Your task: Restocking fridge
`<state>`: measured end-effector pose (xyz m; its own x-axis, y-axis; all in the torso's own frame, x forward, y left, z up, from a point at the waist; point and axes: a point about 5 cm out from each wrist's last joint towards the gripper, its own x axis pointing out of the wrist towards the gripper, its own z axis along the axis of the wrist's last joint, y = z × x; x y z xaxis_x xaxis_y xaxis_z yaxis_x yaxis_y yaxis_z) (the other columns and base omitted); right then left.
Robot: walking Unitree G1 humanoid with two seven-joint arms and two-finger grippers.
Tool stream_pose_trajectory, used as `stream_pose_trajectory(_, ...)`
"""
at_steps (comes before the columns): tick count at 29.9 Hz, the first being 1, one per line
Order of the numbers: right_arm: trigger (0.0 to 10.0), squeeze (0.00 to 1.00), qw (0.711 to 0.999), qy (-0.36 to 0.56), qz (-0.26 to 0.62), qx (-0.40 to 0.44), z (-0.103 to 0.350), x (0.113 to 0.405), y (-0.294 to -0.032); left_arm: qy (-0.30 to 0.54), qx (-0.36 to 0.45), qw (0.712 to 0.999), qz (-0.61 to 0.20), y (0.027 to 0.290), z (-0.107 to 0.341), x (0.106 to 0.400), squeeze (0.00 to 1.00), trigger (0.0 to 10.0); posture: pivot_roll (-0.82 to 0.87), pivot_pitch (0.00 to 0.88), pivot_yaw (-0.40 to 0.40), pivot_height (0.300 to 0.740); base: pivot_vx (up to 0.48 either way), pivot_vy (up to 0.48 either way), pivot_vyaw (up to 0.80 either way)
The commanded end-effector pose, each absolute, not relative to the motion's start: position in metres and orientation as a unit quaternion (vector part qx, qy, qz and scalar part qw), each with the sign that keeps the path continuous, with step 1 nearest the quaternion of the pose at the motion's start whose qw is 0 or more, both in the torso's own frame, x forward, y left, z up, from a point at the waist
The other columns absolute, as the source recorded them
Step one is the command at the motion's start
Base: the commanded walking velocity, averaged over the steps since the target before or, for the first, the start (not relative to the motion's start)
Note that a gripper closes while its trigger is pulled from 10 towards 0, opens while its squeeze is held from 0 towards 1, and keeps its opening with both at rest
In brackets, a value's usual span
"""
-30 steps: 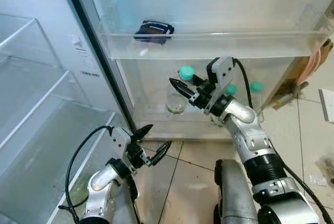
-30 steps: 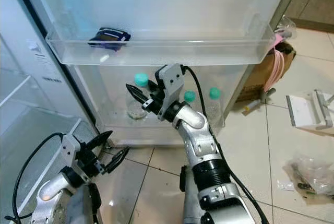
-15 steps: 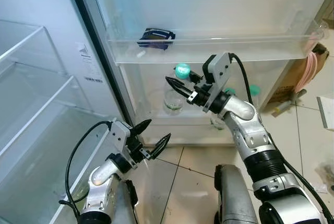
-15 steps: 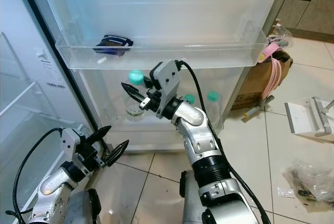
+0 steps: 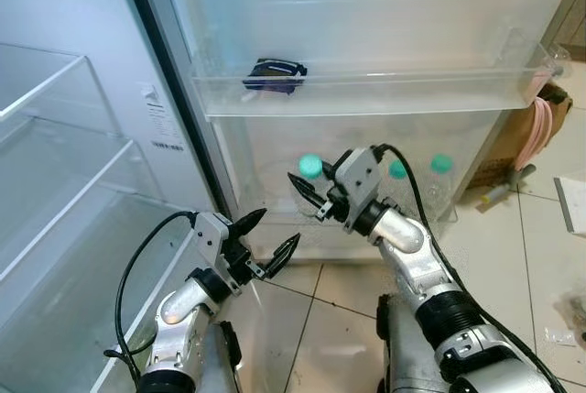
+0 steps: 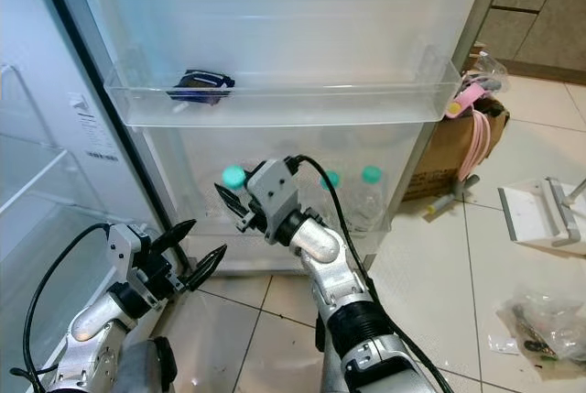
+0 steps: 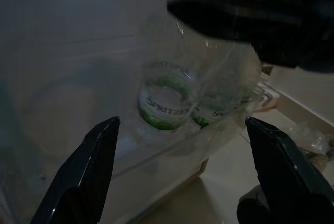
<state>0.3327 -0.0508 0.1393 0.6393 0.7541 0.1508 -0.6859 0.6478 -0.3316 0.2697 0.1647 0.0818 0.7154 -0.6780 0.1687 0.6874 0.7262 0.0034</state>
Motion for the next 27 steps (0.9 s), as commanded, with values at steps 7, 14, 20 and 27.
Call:
stream_pose_trajectory(7,10.0,0.00,0.898,-0.112,0.398,-0.149,0.120,0.330,-0.050,-0.069,-0.019,0.925,-0.373,0.169,0.080,0.268,0.00,10.0,-0.05,0.087,0.002,0.421,0.000,0.000,0.00)
stream_pose_trajectory(14,10.0,0.00,0.905,-0.106,0.379,-0.165,0.116,0.334,-0.054,-0.069,-0.017,0.924,-0.375,0.169,0.081,0.269,0.00,10.0,-0.05,0.084,0.006,0.421,0.000,0.000,0.00)
stream_pose_trajectory(20,10.0,0.00,0.909,-0.113,0.368,-0.162,0.119,0.337,-0.056,-0.070,-0.018,0.923,-0.377,0.168,0.081,0.269,0.00,10.0,-0.05,0.084,0.009,0.421,0.000,0.000,0.00)
stream_pose_trajectory(27,10.0,0.63,0.914,-0.130,0.354,-0.150,0.127,0.341,-0.059,-0.071,-0.019,0.922,-0.380,0.166,0.082,0.270,0.00,10.0,-0.05,0.083,0.009,0.421,0.000,0.000,0.00)
